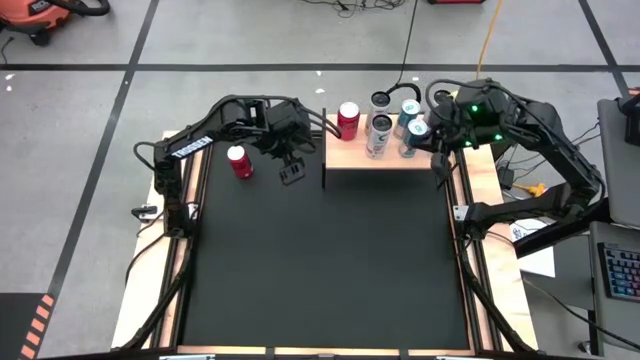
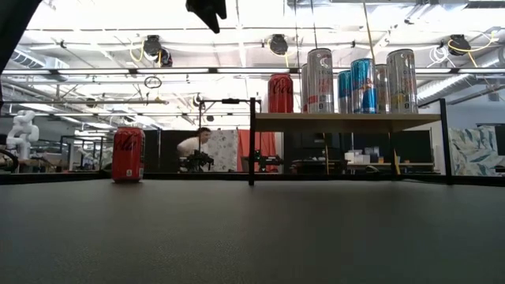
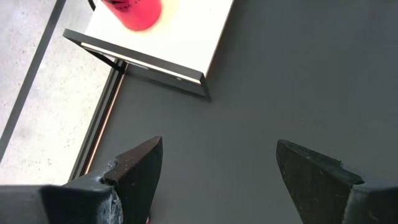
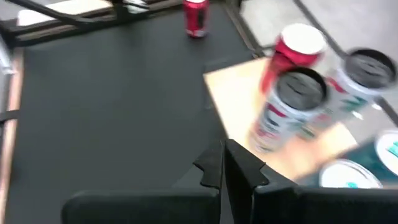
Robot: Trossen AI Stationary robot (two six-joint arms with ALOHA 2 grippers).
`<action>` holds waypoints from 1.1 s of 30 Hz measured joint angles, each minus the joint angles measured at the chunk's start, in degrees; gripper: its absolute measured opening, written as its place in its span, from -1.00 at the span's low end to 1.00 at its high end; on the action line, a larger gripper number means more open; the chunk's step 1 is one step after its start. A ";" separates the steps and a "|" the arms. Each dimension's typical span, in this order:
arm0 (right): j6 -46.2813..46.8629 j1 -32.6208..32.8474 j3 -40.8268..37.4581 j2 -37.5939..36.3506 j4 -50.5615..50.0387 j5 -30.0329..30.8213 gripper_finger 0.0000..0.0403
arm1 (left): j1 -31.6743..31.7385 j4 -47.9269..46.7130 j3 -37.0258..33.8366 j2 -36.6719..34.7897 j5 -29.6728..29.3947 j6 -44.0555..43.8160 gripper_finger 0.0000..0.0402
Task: Place canned beverage on shelf
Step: Put the red soda can on the shelf aligned with the other red soda can
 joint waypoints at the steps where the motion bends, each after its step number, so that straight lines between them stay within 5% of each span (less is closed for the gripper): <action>1: 0.36 -0.02 -0.02 -0.19 -0.46 1.47 -1.00 | -0.10 0.00 0.00 0.00 0.00 -0.06 0.55; 5: 2.79 -0.02 -0.02 -0.34 -2.24 5.99 -1.00 | -0.23 0.00 0.00 0.02 0.00 -0.31 0.55; 17: 7.39 0.01 -0.07 -0.34 -12.08 6.04 -1.00 | -3.32 0.00 0.00 -0.18 2.79 -3.03 0.55; 33: 11.88 1.91 -6.11 -8.76 -15.39 4.51 -1.00 | -15.82 0.00 -0.42 -4.34 -9.50 -13.44 0.55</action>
